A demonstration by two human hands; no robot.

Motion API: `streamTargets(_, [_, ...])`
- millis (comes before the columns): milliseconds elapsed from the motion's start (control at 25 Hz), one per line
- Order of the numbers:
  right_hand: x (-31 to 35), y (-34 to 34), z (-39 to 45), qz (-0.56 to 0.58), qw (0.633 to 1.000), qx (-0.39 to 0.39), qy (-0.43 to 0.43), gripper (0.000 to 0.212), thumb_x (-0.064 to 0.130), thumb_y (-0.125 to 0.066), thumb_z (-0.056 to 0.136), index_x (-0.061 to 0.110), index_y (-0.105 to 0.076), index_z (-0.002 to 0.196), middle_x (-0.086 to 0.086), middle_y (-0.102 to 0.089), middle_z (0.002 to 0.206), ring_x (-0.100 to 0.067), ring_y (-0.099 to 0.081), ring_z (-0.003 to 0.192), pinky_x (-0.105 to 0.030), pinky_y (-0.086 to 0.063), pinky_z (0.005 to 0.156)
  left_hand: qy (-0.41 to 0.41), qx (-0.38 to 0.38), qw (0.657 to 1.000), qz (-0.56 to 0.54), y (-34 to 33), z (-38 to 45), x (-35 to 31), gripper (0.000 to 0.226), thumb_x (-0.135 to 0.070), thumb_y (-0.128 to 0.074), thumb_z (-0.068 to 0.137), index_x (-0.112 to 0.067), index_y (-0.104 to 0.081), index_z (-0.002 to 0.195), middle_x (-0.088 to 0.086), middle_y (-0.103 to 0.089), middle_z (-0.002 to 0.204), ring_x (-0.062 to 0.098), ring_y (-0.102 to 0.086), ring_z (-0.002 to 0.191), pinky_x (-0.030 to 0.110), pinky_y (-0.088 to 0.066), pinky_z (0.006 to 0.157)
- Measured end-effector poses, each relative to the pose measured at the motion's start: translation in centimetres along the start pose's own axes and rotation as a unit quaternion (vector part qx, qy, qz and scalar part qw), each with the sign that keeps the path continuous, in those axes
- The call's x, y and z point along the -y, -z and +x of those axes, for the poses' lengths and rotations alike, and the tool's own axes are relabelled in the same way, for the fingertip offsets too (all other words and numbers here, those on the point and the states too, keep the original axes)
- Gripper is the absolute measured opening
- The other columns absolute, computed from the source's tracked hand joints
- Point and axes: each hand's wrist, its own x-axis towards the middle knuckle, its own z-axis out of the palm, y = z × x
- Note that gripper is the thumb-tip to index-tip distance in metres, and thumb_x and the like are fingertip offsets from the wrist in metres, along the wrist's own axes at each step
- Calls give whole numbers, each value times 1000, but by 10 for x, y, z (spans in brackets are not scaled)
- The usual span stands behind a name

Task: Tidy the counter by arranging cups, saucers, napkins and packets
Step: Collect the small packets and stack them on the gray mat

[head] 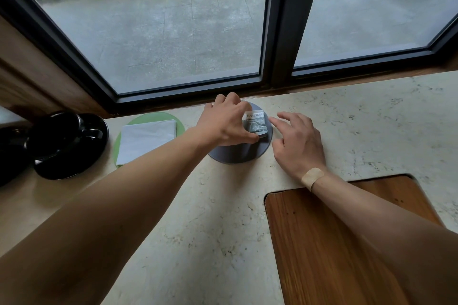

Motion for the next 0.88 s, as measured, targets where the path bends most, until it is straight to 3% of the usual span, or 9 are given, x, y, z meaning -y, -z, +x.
streamTargets(280, [0,1,-5,-10,999,8,29,53,19,-46,81,22,-55,133,-6,-54,136,-29,-42,129,-48,-39,103,4,-1,1000,-1,2,-2,0,73,-68,-65,70,-31,-48,130,2,-41,135,24,-37,122,44,-33,98])
streamTargets(400, [-2,1,-4,-16,999,18,31,53,15,-52,82,24,-54,134,-6,-52,137,-29,-41,130,-48,-38,104,4,2,1000,0,2,-2,0,74,-68,-65,69,-31,-47,131,2,-41,136,24,-37,122,44,-33,98])
streamTargets(520, [-2,1,-3,12,999,-16,28,49,17,-48,82,24,-58,130,-4,-57,132,-26,-46,124,-45,-41,99,3,-5,1000,-21,3,-4,2,81,-71,-65,68,-34,-44,136,0,-41,136,23,-36,123,45,-32,99])
streamTargets(720, [-1,1,3,72,995,-69,2,23,32,-59,91,26,-70,110,-1,-63,120,-24,-52,113,-44,-47,89,-18,-109,991,-81,-1,-6,2,46,-55,-62,85,-39,-58,127,-4,-52,128,20,-41,121,40,-35,96])
streamTargets(880, [8,1,15,83,995,-48,-38,22,39,-62,89,34,-71,107,5,-60,128,-20,-46,121,-38,-39,94,4,-114,989,-89,-5,-2,-1,44,-62,-59,84,-40,-63,122,-6,-55,123,20,-41,119,43,-38,96])
